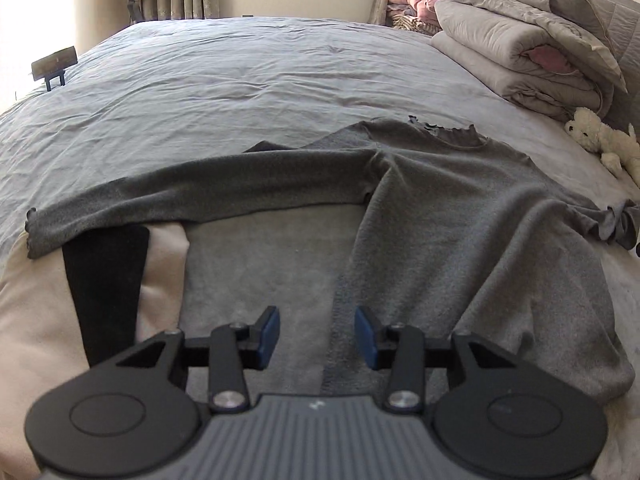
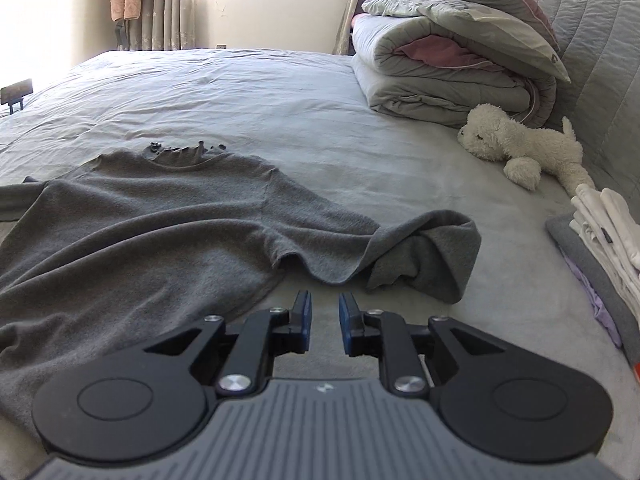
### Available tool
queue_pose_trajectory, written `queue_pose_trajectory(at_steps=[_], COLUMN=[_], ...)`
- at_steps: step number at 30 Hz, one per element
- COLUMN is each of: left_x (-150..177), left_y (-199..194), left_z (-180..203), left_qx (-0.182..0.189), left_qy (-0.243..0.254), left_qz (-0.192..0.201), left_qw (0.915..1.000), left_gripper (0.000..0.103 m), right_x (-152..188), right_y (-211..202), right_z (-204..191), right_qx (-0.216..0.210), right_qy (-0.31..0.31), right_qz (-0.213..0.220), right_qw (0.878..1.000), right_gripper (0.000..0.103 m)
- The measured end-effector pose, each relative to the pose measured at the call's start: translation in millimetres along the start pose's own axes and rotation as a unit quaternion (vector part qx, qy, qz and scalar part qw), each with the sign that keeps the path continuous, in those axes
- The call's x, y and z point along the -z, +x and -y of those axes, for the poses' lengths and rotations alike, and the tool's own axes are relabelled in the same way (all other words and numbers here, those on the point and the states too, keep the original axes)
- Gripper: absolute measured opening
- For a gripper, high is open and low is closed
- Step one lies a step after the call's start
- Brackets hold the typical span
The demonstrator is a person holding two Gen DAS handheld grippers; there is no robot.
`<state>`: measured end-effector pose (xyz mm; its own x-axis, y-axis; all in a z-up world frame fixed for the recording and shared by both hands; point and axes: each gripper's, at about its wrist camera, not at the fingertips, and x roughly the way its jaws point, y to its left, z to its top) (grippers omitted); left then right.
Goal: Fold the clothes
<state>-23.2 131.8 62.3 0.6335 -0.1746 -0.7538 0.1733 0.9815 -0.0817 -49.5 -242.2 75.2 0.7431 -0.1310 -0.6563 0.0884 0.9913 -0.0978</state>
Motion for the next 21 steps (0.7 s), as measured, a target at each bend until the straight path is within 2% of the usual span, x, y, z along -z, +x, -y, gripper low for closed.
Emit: queue_pose_trajectory(at_steps=[2, 4, 7, 11, 13, 15, 17, 21], left_x=[5.7, 12.9, 21.3, 28.7, 28.6, 28.2, 28.3, 29.5], left_y=[-1.9, -2.8, -5.2, -5.9, -4.7, -3.0, -1.6, -0.7], left_z=[3.2, 7.9, 10.7, 11.1, 9.5, 7.9, 7.7, 13.7], left_qx=[-0.004, -0.009, -0.011, -0.019, -0.029, -0.036, -0.041, -0.041], left_qy=[0.004, 0.014, 0.019, 0.026, 0.028, 0.021, 0.017, 0.029], left_qz=[0.002, 0.002, 0.005, 0.008, 0.010, 0.012, 0.012, 0.017], left_qw=[1.0000, 0.9999, 0.9998, 0.9994, 0.9992, 0.9991, 0.9990, 0.9986], left_gripper=[0.042, 0.042, 0.043, 0.043, 0.045, 0.048, 0.052, 0.061], right_x=[6.3, 11.8, 18.7, 32.5, 39.4, 45.9, 49.5, 52.3], right_y=[-3.8, -9.1, -13.7, -1.7, 4.3, 8.9, 7.1, 8.0], right_z=[-10.0, -20.2, -34.7, -63.1, -77.4, -92.8, -111.3, -111.3], right_qx=[-0.016, -0.036, -0.075, -0.109, -0.126, -0.135, -0.113, -0.111], right_qy=[-0.004, 0.000, 0.014, 0.011, 0.009, -0.001, -0.042, 0.005], right_qz=[-0.007, -0.010, -0.020, -0.061, -0.082, -0.096, -0.081, -0.055], right_qw=[1.000, 0.999, 0.997, 0.992, 0.989, 0.986, 0.989, 0.992], right_gripper=[0.025, 0.046, 0.056, 0.071, 0.092, 0.103, 0.103, 0.103])
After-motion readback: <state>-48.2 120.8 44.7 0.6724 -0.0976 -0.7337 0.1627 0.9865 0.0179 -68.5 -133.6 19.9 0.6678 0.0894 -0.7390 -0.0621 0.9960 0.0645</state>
